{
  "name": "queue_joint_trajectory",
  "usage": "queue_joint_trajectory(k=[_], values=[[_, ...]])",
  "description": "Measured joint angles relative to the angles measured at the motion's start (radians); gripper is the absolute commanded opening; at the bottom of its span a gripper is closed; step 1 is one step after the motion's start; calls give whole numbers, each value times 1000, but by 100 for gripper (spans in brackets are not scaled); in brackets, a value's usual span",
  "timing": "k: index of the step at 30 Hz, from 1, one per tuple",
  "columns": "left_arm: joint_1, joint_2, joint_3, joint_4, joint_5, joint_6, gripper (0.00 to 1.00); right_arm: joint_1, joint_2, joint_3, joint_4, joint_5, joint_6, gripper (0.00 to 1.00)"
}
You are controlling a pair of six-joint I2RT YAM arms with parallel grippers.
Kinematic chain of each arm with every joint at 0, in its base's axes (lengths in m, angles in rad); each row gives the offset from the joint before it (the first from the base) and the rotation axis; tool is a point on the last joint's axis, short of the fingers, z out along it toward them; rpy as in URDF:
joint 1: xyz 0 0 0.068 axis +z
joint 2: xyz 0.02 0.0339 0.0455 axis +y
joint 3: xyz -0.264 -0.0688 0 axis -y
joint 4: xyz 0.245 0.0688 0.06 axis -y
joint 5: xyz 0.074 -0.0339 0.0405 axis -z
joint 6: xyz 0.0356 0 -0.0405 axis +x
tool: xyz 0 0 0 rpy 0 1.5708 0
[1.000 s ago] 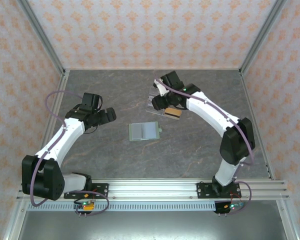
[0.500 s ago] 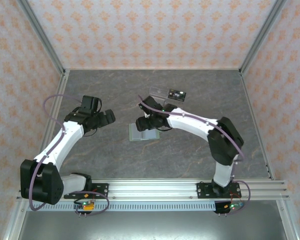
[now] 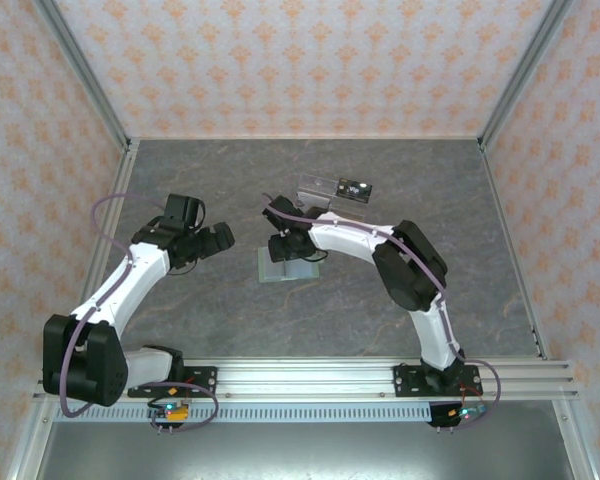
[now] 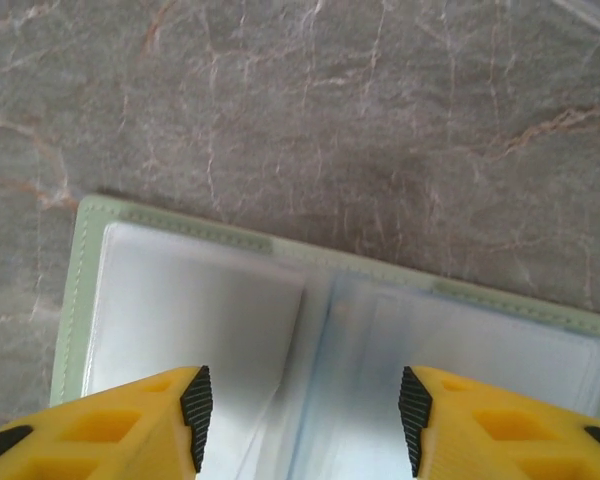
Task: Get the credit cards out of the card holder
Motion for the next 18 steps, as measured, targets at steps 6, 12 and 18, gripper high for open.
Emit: queue_joint_trajectory(k=[6, 12, 18], values=[[0, 29, -10, 31, 61, -22, 95, 0, 25, 15, -28, 50, 11, 50], [0, 61, -28, 86, 144, -68, 83, 2, 26, 15, -34, 74, 23, 43], [-3, 108, -70, 178, 249, -115, 65, 2, 26, 13, -36, 81, 29, 40]])
